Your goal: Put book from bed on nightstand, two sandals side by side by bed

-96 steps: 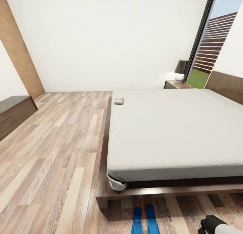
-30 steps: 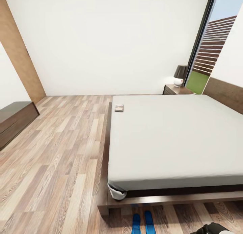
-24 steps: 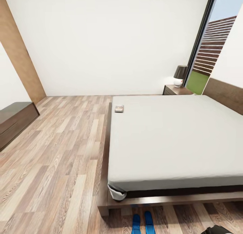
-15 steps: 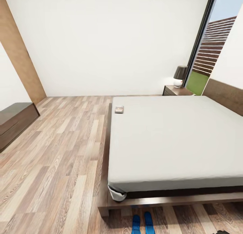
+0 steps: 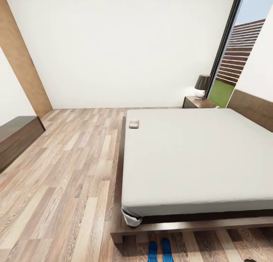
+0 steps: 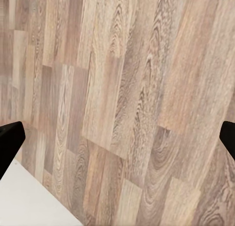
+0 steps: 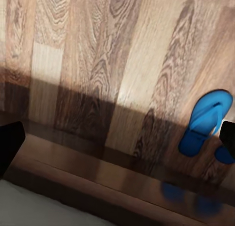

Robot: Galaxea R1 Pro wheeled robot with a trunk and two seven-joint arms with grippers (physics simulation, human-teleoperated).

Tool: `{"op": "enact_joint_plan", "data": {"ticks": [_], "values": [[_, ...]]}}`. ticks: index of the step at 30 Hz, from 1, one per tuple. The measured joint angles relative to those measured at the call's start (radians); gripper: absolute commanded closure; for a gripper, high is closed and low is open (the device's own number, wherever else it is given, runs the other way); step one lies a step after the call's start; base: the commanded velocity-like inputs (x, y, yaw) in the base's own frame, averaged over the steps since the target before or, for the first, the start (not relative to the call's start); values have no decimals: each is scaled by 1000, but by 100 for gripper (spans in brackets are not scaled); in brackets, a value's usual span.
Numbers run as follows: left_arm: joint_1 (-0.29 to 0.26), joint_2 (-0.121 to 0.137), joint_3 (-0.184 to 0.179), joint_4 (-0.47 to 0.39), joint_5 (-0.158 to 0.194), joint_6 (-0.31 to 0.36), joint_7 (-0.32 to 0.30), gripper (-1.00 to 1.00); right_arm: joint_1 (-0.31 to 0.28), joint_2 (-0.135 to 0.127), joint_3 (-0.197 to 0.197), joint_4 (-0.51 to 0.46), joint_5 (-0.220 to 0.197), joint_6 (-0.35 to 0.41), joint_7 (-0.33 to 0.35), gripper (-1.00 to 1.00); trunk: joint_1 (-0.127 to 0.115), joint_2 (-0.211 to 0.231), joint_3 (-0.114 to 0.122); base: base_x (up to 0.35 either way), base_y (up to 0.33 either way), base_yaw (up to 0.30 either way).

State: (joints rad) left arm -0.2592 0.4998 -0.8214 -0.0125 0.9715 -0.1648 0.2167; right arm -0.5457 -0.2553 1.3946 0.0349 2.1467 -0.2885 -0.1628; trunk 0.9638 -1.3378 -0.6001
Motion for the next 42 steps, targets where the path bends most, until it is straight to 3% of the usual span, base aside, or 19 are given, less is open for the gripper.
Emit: {"op": "enact_joint_plan", "data": {"ticks": [12,18,22,26,30,35,42], "values": [[0,-1,0,0,-1,0,0,-100,0,-5,-3,1,-12,0,-3,-100,-46,84,38,0,0,0],[0,-1,0,0,-1,0,0,-100,0,-6,-34,1,-87,0,-3,-100,-69,126,56,0,0,0],[0,-2,0,0,-1,0,0,-100,0,-8,-60,1,-160,0,-2,-100,-84,154,69,0,0,0],[0,-2,0,0,0,0,0,-100,0,-9,-65,0,-189,-5,-2,-100,-100,182,82,0,0,0],[0,-2,0,0,0,0,0,-100,0,-9,-49,0,-178,-8,-2,-100,-115,210,94,0,0,0],[0,-2,0,0,0,0,0,-100,0,-9,30,1,-90,-9,-2,-100,-134,245,110,0,0,0],[0,-2,0,0,0,0,0,-100,0,-7,84,2,-22,-6,20,-100,-161,294,132,0,0,0]]}}
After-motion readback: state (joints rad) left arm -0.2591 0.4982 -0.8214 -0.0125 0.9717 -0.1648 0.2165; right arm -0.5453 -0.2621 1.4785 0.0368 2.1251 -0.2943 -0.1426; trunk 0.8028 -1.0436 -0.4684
